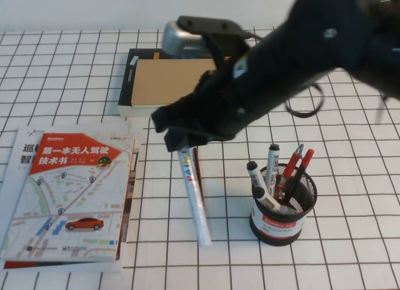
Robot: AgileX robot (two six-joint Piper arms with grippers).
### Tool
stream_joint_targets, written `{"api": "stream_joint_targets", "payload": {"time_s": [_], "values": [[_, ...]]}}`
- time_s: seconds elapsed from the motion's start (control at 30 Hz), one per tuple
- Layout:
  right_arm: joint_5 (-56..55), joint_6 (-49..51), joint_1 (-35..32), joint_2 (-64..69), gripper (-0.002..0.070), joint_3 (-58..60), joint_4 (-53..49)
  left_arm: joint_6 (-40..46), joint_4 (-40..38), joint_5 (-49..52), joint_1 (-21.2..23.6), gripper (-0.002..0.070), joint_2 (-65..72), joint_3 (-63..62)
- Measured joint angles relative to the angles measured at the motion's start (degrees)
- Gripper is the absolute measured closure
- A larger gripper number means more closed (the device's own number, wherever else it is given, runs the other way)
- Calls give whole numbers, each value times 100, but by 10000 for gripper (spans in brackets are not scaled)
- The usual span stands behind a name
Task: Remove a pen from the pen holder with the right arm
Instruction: 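Take a marker out of the pen holder and lay it on the table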
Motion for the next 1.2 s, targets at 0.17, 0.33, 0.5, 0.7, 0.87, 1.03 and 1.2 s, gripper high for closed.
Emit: {"api": "stream_joint_targets", "payload": {"time_s": [0.17,0.33,0.5,0.7,0.87,1.03,1.2], "values": [[-10,342,-11,995,554,-706,-24,0,0,0,0,679,0,0],[-21,794,-114,1816,554,-1215,-246,0,0,0,0,679,0,0],[-88,1123,-240,2204,554,-1321,-478,0,0,0,0,679,0,0],[-285,1270,-288,2452,554,-1413,-615,0,0,0,0,679,0,0],[-296,1297,-288,2646,554,-1504,-711,0,0,0,0,679,0,0],[-308,1310,-323,2872,554,-1513,-731,0,0,0,0,679,0,0],[-365,1310,-368,2951,554,-1526,-754,0,0,0,0,679,0,0]]}}
